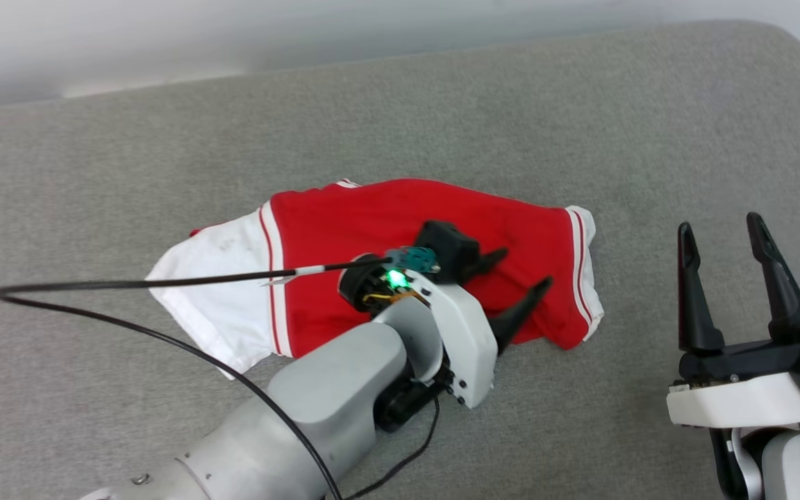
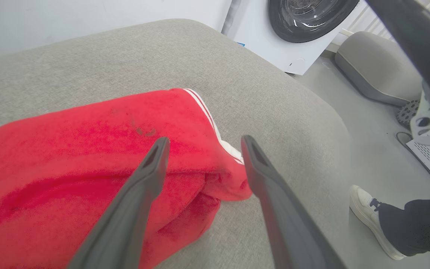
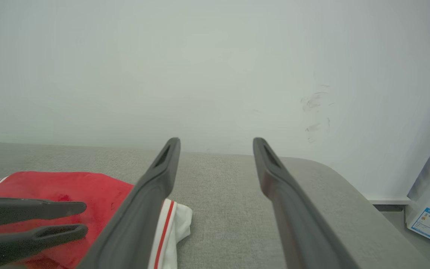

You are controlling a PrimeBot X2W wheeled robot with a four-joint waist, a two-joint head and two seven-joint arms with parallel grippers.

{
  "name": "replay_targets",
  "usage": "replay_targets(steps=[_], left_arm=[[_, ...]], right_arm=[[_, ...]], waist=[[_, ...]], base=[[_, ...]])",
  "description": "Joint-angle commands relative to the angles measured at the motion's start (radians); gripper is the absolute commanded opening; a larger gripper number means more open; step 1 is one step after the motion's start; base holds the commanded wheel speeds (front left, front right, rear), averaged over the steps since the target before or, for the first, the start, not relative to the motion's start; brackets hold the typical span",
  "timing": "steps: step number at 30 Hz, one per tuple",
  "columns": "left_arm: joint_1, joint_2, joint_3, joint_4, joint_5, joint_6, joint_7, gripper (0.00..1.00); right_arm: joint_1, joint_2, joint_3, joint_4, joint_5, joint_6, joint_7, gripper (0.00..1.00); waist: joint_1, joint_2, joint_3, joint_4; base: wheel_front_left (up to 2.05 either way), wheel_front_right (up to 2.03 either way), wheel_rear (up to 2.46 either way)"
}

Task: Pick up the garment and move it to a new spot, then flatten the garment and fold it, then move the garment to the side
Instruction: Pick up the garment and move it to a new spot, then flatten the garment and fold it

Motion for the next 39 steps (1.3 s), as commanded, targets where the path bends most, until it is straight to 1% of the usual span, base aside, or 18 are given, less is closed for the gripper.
replay_targets(steps=[1, 3, 6, 9, 12, 14, 17, 20, 22, 23, 24, 26, 28, 30, 34, 37, 39], left_arm=[[0.009, 0.003, 0.013, 0.01, 0.0, -0.005, -0.021, 1.0], [0.001, 0.014, 0.032, 0.019, 0.003, -0.006, -0.065, 1.0], [-0.01, 0.053, 0.074, 0.026, 0.009, 0.008, -0.127, 1.0], [-0.012, 0.112, 0.134, 0.009, 0.022, 0.027, -0.169, 1.0], [0.008, 0.196, 0.207, -0.034, 0.06, 0.065, -0.184, 1.0], [0.034, 0.252, 0.278, -0.093, 0.095, 0.088, -0.186, 1.0], [0.115, 0.338, 0.39, -0.197, 0.169, 0.129, -0.186, 1.0], [0.225, 0.407, 0.496, -0.303, 0.236, 0.16, -0.186, 1.0], [0.313, 0.437, 0.558, -0.368, 0.278, 0.179, -0.186, 1.0], [0.359, 0.442, 0.582, -0.402, 0.297, 0.19, -0.186, 1.0], [0.507, 0.434, 0.664, -0.491, 0.34, 0.221, -0.186, 1.0], [0.602, 0.408, 0.715, -0.542, 0.361, 0.234, -0.186, 1.0], [0.686, 0.368, 0.76, -0.577, 0.387, 0.24, -0.186, 1.0], [0.761, 0.325, 0.802, -0.609, 0.41, 0.237, -0.186, 1.0], [0.851, 0.245, 0.863, -0.64, 0.453, 0.21, -0.186, 1.0], [0.876, 0.205, 0.887, -0.646, 0.484, 0.179, -0.186, 1.0], [0.88, 0.194, 0.893, -0.645, 0.506, 0.156, -0.186, 1.0]], right_arm=[[0.007, 0.001, 0.003, 0.004, -0.007, -0.001, -0.002, 1.0], [0.017, 0.001, 0.006, 0.012, -0.011, -0.001, -0.002, 1.0], [0.027, 0.001, 0.006, 0.024, -0.019, -0.001, -0.002, 1.0], [0.044, 0.001, 0.003, 0.03, -0.029, -0.001, -0.002, 1.0], [0.058, 0.001, 0.002, 0.036, -0.035, -0.001, -0.002, 1.0], [0.068, 0.001, 0.0, 0.037, -0.037, -0.001, -0.002, 1.0], [0.08, 0.001, -0.001, 0.033, -0.039, -0.001, -0.002, 1.0], [0.087, 0.001, 0.009, 0.03, -0.037, -0.001, -0.002, 1.0], [0.092, 0.001, 0.018, 0.028, -0.033, -0.001, -0.002, 1.0], [0.095, 0.001, 0.019, 0.027, -0.032, -0.001, -0.002, 1.0], [0.104, 0.001, 0.03, 0.023, -0.025, -0.001, -0.002, 1.0], [0.108, 0.001, 0.033, 0.022, -0.02, -0.001, -0.002, 1.0], [0.114, 0.001, 0.035, 0.024, -0.017, -0.001, -0.002, 1.0], [0.123, 0.001, 0.04, 0.026, -0.013, -0.001, -0.002, 1.0], [0.129, 0.001, 0.042, 0.03, -0.008, -0.001, -0.002, 1.0], [0.132, 0.001, 0.047, 0.032, -0.006, -0.001, -0.002, 1.0], [0.129, 0.001, 0.051, 0.031, -0.007, -0.001, -0.002, 1.0]], waist=[[0.0, 0.0, -0.023, 0.02], [0.0, 0.0, -0.046, 0.037], [0.0, 0.0, -0.087, 0.064], [0.0, 0.0, -0.128, 0.092], [0.0, 0.0, -0.162, 0.114], [0.0, 0.0, -0.178, 0.128], [0.0, 0.0, -0.194, 0.146], [0.0, 0.0, -0.203, 0.154], [0.0, 0.0, -0.207, 0.157], [0.0, 0.0, -0.208, 0.157], [0.0, 0.0, -0.213, 0.156], [0.0, 0.0, -0.217, 0.153], [0.0, 0.0, -0.221, 0.151], [0.0, 0.0, -0.225, 0.149], [0.0, 0.0, -0.234, 0.146], [0.0, 0.0, -0.234, 0.144], [0.0, 0.0, -0.231, 0.14]], base=[[0.0, 0.0, 0.0], [0.0, 0.0, 0.0], [0.0, 0.0, 0.0], [0.0, 0.0, 0.0], [0.0, 0.0, 0.0], [0.0, 0.0, 0.0], [0.0, 0.0, 0.0], [0.0, 0.0, 0.0], [0.0, 0.0, 0.0], [0.0, 0.0, 0.0], [0.0, 0.0, 0.0], [0.0, 0.0, 0.0], [0.0, 0.0, 0.0], [0.0, 0.0, 0.0], [0.0, 0.0, 0.0], [0.0, 0.0, 0.0], [0.0, 0.0, 0.0]])
